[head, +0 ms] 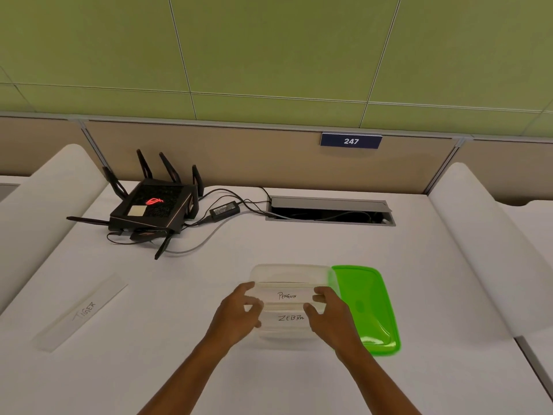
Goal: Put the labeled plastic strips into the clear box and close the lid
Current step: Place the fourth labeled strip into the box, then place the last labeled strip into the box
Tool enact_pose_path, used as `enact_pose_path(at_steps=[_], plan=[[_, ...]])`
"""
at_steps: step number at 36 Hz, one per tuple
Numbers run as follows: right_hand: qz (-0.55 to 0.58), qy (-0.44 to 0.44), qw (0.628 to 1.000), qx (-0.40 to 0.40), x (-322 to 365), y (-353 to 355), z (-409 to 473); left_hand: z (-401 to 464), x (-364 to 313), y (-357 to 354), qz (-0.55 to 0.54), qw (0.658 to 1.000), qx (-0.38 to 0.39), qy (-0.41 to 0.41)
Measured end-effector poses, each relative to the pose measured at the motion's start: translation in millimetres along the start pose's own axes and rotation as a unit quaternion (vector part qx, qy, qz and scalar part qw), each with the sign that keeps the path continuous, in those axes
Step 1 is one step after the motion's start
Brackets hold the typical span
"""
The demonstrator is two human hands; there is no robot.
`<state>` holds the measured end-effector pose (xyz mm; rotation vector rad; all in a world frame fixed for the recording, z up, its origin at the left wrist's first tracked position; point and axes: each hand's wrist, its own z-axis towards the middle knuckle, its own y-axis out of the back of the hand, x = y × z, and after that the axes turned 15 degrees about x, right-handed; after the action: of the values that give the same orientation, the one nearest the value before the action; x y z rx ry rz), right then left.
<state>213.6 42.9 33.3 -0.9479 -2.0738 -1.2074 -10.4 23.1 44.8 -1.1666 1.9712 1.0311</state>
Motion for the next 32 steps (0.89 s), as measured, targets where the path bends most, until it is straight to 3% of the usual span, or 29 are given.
enact_pose_path(at_steps=[11,18,26,32], plan=[[-0.039,0.142,0.989,0.030,66.9,-63.1,-0.1,-26.7,60.9,64.1,-0.073,0.981,-0.177,-0.006],[-0.084,0.210,0.967,0.115,110.9,-133.7,-2.6,-55.4,121.9,114.9,-0.096,0.962,-0.255,0.034],[-0.117,0.185,0.946,0.240,139.4,-226.8,10.9,-87.0,190.2,171.3,-0.139,0.924,-0.342,0.102],[-0.106,0.154,0.941,0.281,159.6,-272.9,28.9,-106.5,224.8,206.0,-0.151,0.897,-0.395,0.133]])
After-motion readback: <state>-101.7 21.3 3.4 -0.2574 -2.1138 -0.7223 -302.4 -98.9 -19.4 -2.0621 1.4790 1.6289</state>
